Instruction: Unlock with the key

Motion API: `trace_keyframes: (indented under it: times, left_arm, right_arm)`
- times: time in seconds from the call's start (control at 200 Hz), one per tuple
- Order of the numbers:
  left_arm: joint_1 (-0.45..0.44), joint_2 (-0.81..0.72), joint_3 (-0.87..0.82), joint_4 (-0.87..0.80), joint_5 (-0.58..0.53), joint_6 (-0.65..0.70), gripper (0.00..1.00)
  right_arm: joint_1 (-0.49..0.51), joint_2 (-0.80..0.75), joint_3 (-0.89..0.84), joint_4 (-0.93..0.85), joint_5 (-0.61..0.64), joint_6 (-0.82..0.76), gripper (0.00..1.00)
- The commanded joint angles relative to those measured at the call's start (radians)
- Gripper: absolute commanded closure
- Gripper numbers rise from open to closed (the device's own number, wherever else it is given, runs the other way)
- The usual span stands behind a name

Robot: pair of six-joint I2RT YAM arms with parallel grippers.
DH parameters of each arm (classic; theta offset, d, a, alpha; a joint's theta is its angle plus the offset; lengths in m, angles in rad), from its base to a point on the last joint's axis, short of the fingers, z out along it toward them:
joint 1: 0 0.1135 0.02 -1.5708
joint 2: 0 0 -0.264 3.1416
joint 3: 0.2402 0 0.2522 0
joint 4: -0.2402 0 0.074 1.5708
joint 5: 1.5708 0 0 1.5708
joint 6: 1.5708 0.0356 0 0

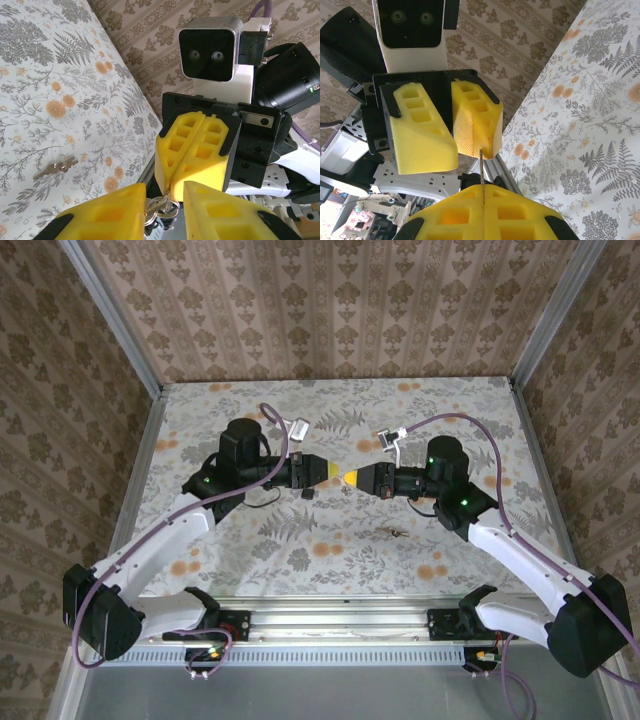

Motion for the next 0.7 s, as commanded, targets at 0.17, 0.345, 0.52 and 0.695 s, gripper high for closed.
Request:
trace_keyframes:
  times: [0.17, 0.345, 0.52, 0.695]
  left_arm:
    - [-0.001, -0.007, 0.014, 0.005, 0.022, 0.027, 1.0]
    - [-0.001, -0.005, 0.015, -0.007, -0.022, 0.024, 1.0]
    - [-0.001, -0.005, -0.001, 0.014, -0.075, -0.001, 1.0]
    - [-0.004, -0.005, -0.019, 0.068, -0.083, -0.034, 1.0]
  right_arm:
    - [-0.011, 0.02, 0.03, 0.036, -0.035, 0.012, 1.0]
    - [-0.02, 0.023, 0.035, 0.025, -0.014, 0.022, 0.89]
    - [-0.023, -0.004, 0.024, 0.047, 0.043, 0.056, 0.6]
    - [-0.023, -0.026, -0.005, 0.081, 0.088, 0.096, 0.55]
